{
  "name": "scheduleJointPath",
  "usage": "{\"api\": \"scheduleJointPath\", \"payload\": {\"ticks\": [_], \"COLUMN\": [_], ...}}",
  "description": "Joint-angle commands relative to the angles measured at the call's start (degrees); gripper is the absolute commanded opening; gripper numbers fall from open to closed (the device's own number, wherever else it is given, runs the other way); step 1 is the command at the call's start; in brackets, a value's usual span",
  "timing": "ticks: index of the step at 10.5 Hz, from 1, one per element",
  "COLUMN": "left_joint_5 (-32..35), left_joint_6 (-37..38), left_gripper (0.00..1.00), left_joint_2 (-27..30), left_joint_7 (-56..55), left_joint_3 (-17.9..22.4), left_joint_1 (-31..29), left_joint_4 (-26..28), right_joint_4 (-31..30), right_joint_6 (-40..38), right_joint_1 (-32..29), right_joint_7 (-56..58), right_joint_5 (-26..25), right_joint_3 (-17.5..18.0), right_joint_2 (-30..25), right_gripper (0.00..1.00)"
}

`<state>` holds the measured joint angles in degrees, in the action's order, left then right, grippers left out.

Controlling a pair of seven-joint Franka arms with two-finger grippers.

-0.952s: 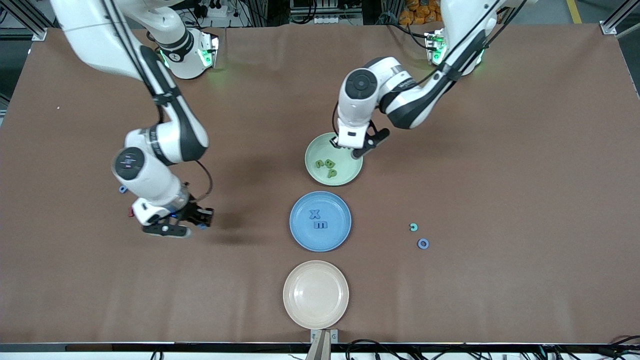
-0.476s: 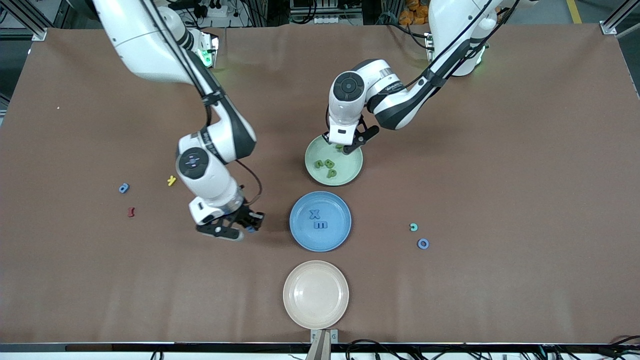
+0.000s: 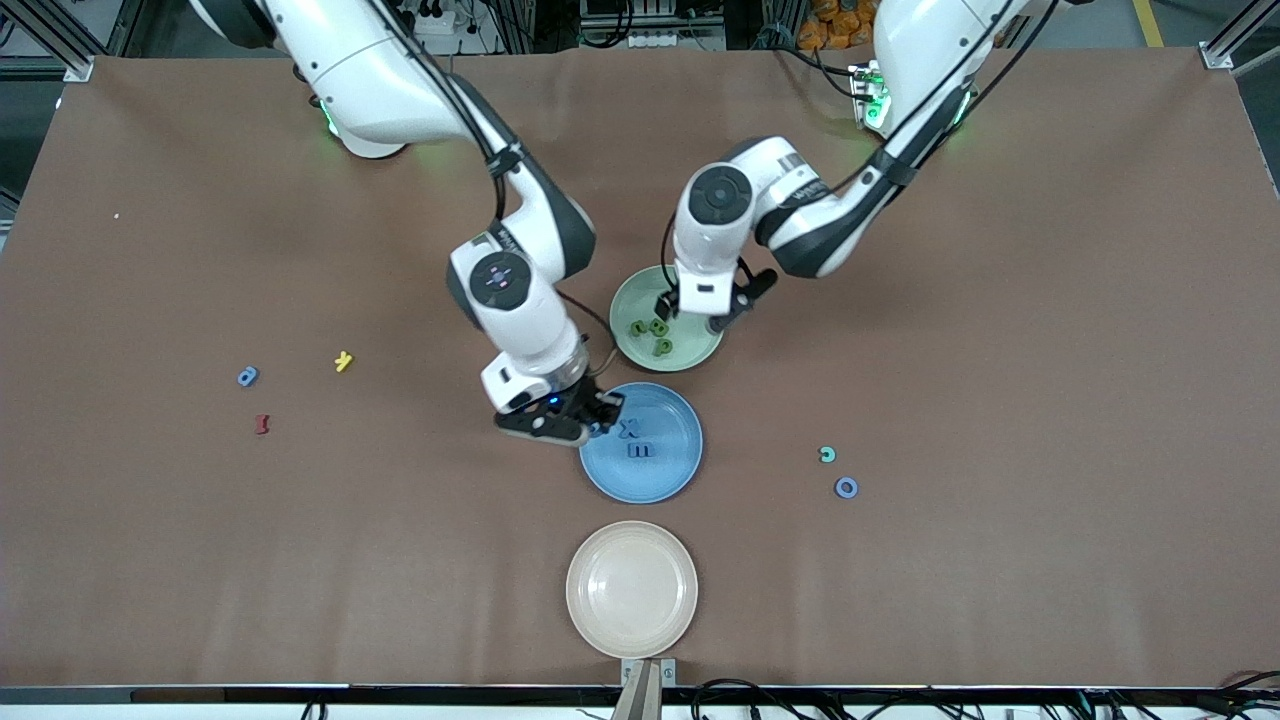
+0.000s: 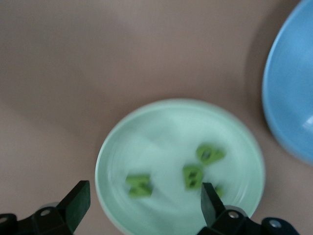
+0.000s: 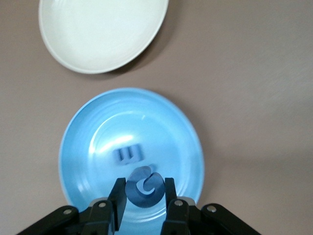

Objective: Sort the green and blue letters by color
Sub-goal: 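Release the Z onto the green plate while the right gripper carries the g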

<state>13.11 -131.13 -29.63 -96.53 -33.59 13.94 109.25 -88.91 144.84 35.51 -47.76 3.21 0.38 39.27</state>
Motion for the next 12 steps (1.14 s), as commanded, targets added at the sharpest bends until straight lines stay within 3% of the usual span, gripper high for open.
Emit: {"api": "scheduleJointPath", "payload": {"ticks": [1,2,3,4,6,9,11,12], "left_joint_5": [1.65,1.92,1.92,1.92,1.84,1.84,1.49,1.31], "left_joint_6": [3.07,3.16,3.69,4.48,4.66,4.66,4.75,4.66], "left_gripper": [1.0,1.0,1.0,1.0,1.0,1.0,1.0,1.0], "left_joint_2": [1.58,1.76,1.68,1.76,1.24,1.06,0.89,0.89], "left_joint_7": [1.07,2.47,4.14,6.42,13.08,23.72,29.79,33.39], "left_joint_3": [7.11,10.1,12.91,15.38,19.86,20.5,20.5,20.41], "left_joint_1": [-0.58,-0.58,-0.58,-0.58,-1.02,-6.54,-9.79,-11.29], "left_joint_4": [-2.02,-2.37,-2.72,-3.6,-5.62,-7.64,-9.4,-9.49], "right_joint_4": [4.0,4.27,4.36,4.36,4.36,4.27,2.87,1.82], "right_joint_6": [0.53,0.54,0.45,0.45,0.45,0.36,-0.43,-0.87], "right_joint_1": [3.77,4.47,4.57,4.57,4.39,3.08,-0.42,-2.7], "right_joint_7": [-4.88,-6.98,-9.09,-9.11,-8.41,-6.4,0.7,5.26], "right_joint_5": [0.57,0.57,0.48,0.48,0.04,-0.31,0.04,0.13], "right_joint_3": [-0.47,-0.47,-0.47,-0.47,-0.56,-0.82,-0.91,-0.91], "right_joint_2": [3.26,3.44,3.44,3.44,3.44,2.74,1.52,0.81], "right_gripper": [0.11,0.27,0.57,0.73,0.74,0.86,1.0,1.0]}}
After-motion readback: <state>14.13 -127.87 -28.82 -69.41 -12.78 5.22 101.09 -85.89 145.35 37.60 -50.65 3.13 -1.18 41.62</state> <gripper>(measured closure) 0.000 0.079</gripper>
